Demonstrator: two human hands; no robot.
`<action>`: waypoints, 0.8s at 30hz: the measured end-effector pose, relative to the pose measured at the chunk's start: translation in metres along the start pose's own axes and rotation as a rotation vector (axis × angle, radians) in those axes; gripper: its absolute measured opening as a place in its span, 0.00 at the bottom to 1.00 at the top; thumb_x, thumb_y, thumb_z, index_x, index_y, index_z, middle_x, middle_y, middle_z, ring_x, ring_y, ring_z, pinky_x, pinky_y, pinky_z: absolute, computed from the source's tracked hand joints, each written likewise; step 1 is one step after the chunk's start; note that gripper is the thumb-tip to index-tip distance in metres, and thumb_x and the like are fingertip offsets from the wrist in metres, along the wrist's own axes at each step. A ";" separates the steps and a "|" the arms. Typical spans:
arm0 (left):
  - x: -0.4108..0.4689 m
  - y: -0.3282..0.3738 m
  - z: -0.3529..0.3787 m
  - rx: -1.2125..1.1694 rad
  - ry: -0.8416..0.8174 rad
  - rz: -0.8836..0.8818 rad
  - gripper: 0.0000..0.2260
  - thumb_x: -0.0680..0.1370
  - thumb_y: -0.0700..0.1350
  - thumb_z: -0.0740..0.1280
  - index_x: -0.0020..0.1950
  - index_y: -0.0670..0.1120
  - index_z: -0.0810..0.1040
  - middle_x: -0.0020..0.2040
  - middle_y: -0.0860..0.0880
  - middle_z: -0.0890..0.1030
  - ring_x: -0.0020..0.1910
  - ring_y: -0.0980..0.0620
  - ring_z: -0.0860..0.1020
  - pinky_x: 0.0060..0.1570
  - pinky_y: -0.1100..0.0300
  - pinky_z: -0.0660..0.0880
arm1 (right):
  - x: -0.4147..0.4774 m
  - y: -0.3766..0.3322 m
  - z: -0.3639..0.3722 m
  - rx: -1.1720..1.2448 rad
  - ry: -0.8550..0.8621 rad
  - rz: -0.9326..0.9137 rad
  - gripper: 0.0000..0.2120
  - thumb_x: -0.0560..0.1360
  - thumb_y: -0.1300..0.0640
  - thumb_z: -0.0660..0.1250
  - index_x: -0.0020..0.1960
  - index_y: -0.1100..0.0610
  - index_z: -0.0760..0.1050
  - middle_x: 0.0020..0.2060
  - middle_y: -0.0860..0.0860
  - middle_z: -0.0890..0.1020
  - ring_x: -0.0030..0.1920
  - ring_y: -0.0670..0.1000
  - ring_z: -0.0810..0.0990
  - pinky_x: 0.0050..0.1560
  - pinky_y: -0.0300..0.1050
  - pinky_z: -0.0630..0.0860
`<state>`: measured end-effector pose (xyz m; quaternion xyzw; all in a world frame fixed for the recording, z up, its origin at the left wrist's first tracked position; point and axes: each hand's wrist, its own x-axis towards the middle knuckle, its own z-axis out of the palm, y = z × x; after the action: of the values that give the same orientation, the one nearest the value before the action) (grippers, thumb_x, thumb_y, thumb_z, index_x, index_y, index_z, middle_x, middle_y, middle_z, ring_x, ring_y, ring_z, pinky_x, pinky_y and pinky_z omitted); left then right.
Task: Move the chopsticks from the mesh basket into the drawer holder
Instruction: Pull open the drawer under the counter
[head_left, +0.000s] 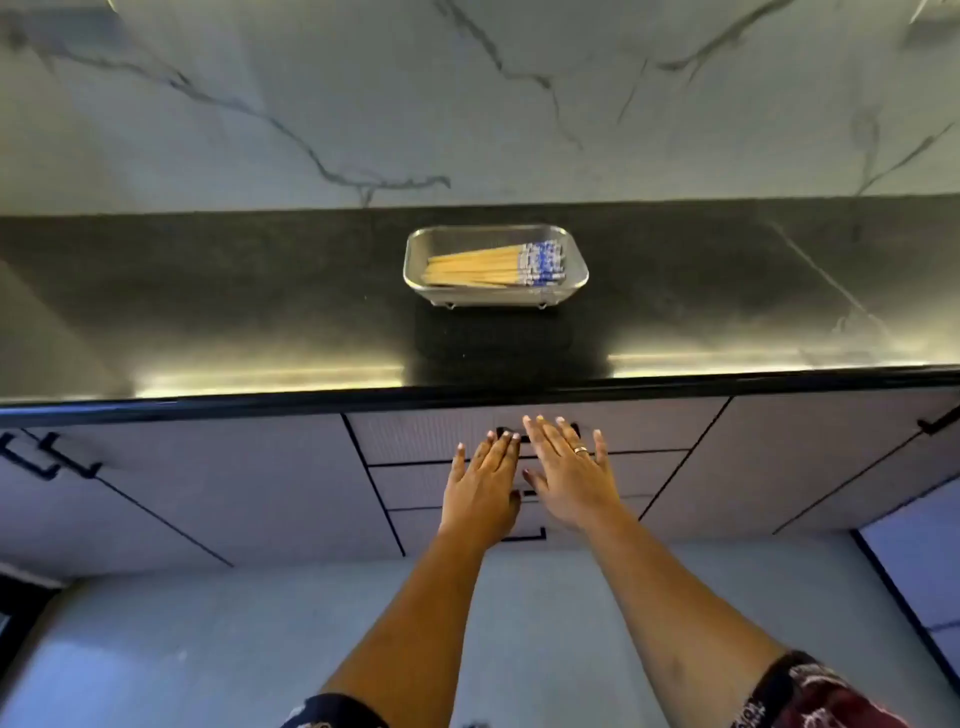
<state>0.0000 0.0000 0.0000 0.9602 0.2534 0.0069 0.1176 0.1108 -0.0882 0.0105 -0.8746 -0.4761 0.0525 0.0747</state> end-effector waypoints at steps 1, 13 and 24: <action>0.007 -0.004 0.007 0.023 -0.012 0.000 0.29 0.81 0.51 0.54 0.76 0.48 0.42 0.78 0.49 0.46 0.76 0.50 0.43 0.71 0.48 0.36 | 0.007 0.002 0.007 -0.034 -0.064 0.010 0.37 0.78 0.46 0.59 0.77 0.47 0.38 0.78 0.48 0.49 0.78 0.51 0.44 0.73 0.60 0.38; 0.088 -0.031 0.082 0.089 -0.323 0.000 0.33 0.79 0.48 0.57 0.75 0.49 0.37 0.77 0.50 0.39 0.75 0.51 0.38 0.71 0.46 0.36 | 0.071 0.032 0.079 -0.105 -0.514 0.251 0.41 0.77 0.53 0.60 0.76 0.46 0.33 0.76 0.45 0.35 0.77 0.48 0.36 0.72 0.61 0.36; 0.120 -0.013 0.076 -0.050 -0.410 -0.126 0.37 0.75 0.41 0.64 0.76 0.48 0.43 0.78 0.49 0.44 0.76 0.48 0.45 0.73 0.46 0.43 | 0.088 0.034 0.083 -0.054 -0.471 0.264 0.46 0.74 0.59 0.67 0.77 0.48 0.37 0.78 0.48 0.41 0.77 0.52 0.39 0.74 0.63 0.45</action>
<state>0.1040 0.0530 -0.0824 0.9205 0.2835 -0.1895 0.1907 0.1725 -0.0259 -0.0794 -0.8945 -0.3633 0.2513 -0.0692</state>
